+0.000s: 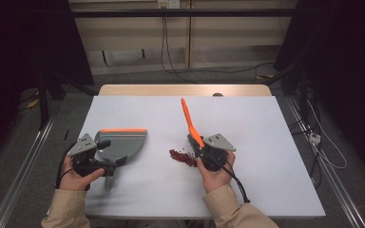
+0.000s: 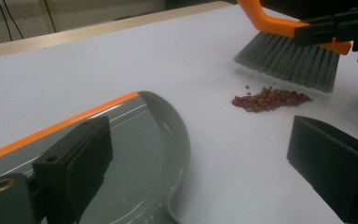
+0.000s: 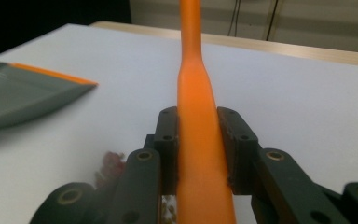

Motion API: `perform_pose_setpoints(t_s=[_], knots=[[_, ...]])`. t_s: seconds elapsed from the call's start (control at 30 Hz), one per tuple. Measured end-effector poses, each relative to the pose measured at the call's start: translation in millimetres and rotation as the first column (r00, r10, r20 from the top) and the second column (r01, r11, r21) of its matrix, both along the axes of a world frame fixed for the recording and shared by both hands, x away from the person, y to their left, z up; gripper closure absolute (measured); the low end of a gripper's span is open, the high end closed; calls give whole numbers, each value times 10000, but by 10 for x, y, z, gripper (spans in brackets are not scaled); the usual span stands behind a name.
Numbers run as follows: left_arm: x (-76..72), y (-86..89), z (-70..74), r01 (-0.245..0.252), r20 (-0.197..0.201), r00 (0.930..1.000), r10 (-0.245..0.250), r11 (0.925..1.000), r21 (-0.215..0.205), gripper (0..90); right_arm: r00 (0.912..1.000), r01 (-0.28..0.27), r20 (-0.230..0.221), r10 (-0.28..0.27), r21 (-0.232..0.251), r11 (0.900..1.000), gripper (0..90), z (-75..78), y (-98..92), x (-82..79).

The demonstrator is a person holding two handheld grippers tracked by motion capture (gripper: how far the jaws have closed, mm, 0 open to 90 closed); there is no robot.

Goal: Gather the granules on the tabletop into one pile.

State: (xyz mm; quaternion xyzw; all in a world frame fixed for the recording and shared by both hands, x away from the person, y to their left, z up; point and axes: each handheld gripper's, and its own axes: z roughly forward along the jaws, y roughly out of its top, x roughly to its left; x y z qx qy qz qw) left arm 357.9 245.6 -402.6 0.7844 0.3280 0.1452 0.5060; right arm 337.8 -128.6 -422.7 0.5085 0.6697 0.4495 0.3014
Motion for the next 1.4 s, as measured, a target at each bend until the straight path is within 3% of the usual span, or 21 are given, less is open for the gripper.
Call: perform_pose_setpoints(t_s=[0.23, 0.3, 0.47, 0.57, 0.63, 0.7, 0.77, 0.9, 1.4], knots=[[-4, 18, 6, -34, 25, 10000, 34, 10000, -17, 67, 9988, -480, 191, 460, 1246, 9910, 715, 149, 292, -14], [-9, 26, 8, -69, 16, 10000, 69, 10000, -51, 67, 9979, -634, 12, 643, 1883, 9801, 716, 128, 409, 0], [-8, 44, 3, -98, 8, 10000, 98, 10000, -13, 67, 9956, -730, -379, 854, 2535, 9646, 715, 11, 652, 48], [-8, 42, 0, -86, 3, 10000, 86, 10000, -14, 67, 9925, -583, -865, 867, 2886, 9557, 715, -85, 719, 98], [-6, 44, 0, -107, 11, 9999, 107, 9999, -2, 67, 9895, -450, -1203, 804, 2725, 9611, 715, -156, 734, 119], [-7, 46, -2, -109, 14, 9999, 109, 9999, 16, 67, 9909, -262, -1212, 591, 2575, 9659, 716, -187, 690, 122], [-4, 42, -7, -119, -15, 9999, 120, 9999, 38, 67, 9883, -112, -1432, 526, 2758, 9611, 715, -202, 592, 137], [-3, 31, -11, -97, -4, 10000, 97, 9999, 96, 67, 9875, 128, -1548, 311, 2749, 9614, 713, -218, 432, 107], [-8, 21, -12, -103, -12, 9999, 103, 9999, 138, 69, 9848, 642, -1733, -150, 2821, 9572, 710, -221, 126, 39]])
